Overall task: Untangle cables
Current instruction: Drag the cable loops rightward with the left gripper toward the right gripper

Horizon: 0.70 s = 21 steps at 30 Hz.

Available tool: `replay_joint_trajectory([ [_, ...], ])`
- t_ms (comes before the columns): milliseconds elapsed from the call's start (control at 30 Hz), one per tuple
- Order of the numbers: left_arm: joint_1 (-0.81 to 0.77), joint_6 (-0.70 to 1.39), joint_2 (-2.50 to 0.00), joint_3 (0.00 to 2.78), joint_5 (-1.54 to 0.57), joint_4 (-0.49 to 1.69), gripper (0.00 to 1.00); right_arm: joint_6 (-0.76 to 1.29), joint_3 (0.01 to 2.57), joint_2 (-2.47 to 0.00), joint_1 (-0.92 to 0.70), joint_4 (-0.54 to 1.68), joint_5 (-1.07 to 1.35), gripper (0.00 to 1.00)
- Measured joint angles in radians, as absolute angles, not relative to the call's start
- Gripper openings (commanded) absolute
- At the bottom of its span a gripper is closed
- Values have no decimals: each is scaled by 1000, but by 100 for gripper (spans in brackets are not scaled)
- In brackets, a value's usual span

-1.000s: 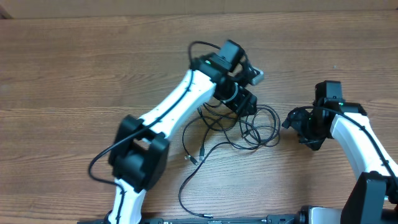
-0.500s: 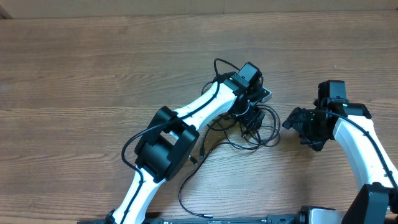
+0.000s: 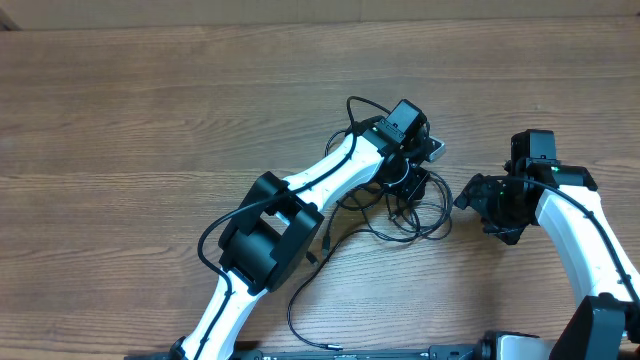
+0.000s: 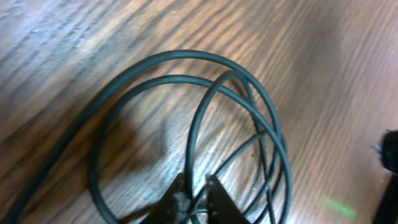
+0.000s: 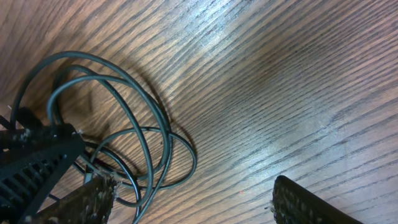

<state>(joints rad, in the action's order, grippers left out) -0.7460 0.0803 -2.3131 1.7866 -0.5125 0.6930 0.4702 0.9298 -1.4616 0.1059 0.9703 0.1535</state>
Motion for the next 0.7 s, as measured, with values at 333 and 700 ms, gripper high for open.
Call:
replay_joint_trajectory([
  [333, -746, 84, -2313, 1787, -554, 697, 4, 452, 930, -1462, 106, 992, 154, 80],
  [700, -606, 84, -2228, 1787, -746, 733, 4, 327, 930, -1462, 106, 971, 214, 85],
])
